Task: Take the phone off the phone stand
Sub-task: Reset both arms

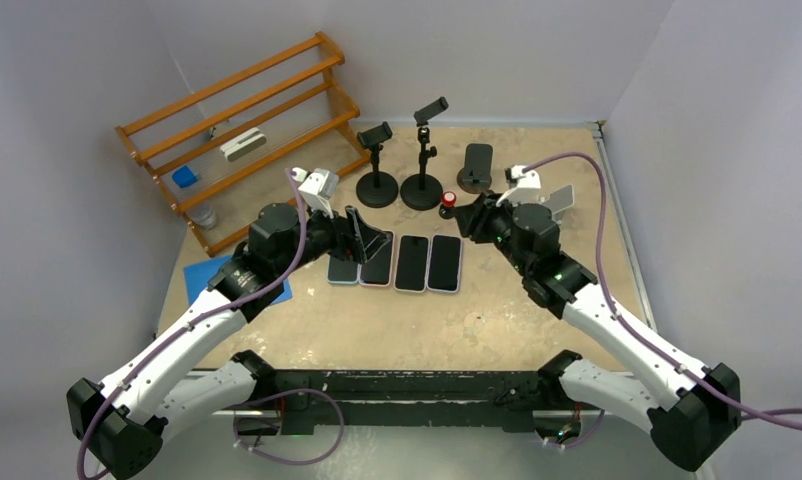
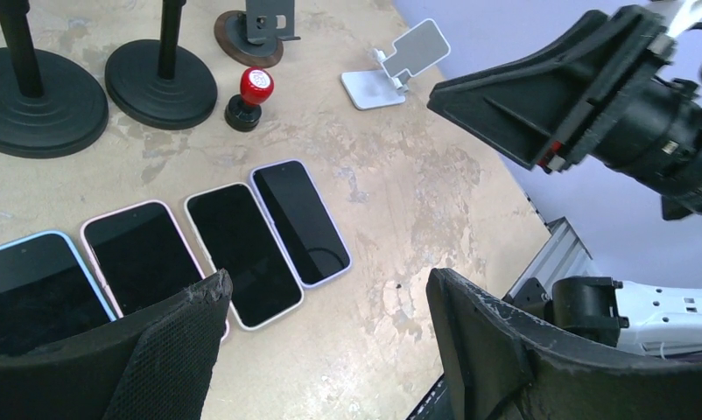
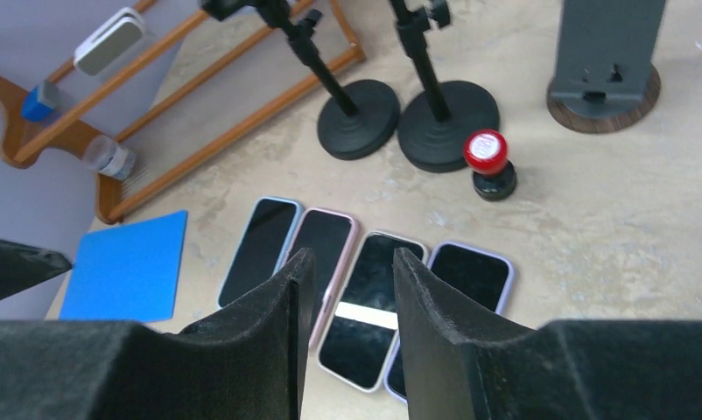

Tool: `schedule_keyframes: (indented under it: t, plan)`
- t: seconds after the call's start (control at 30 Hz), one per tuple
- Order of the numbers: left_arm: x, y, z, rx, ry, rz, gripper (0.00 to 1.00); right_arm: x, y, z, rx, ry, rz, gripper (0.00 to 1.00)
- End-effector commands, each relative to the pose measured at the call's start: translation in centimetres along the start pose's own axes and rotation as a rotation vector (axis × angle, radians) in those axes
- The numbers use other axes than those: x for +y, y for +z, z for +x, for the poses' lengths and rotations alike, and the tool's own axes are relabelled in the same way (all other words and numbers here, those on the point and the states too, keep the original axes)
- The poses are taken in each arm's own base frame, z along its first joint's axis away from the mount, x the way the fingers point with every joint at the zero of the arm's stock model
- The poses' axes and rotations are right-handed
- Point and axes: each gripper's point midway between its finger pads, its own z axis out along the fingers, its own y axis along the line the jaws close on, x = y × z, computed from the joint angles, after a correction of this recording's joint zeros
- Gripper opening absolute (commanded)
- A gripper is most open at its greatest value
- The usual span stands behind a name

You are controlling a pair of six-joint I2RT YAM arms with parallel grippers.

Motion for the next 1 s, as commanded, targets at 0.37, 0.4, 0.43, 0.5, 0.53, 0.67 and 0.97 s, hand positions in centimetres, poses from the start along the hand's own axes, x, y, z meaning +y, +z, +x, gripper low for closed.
schedule_keyframes:
  t: [0.37, 0.4, 0.43, 0.5, 0.53, 0.67, 0.97]
  plan:
    - [0.2, -0.8, -3.6, -0.126, 0.072, -0.057, 0.8, 2.1, 1.9, -7.8, -0.371, 0.004, 0.317, 0.48]
    - [0.3, -0.9, -3.7, -0.132, 0.076, -0.064, 0.8, 1.6, 2.1, -7.8, -0.39, 0.034, 0.349, 0.57]
    - [0.4, -0.9, -3.7, -0.135, 0.08, -0.069, 0.8, 1.3, 2.5, -7.5, -0.391, 0.069, 0.37, 0.71]
    - [0.6, -1.0, -3.9, -0.143, 0.086, -0.08, 0.8, 0.3, 2.8, -7.4, -0.434, 0.145, 0.434, 0.93]
    - [0.7, -1.0, -4.0, -0.146, 0.089, -0.084, 0.8, 0.2, 3.1, -7.6, -0.445, 0.142, 0.43, 0.97]
    - [0.7, -1.3, -4.5, -0.168, 0.096, -0.094, 0.81, -0.1, 2.8, -8.7, -0.491, 0.227, 0.38, 0.99]
    - [0.1, -1.7, -5.4, -0.206, 0.086, -0.092, 0.83, -0.2, 0.9, -12.5, -0.438, 0.201, 0.162, 0.99]
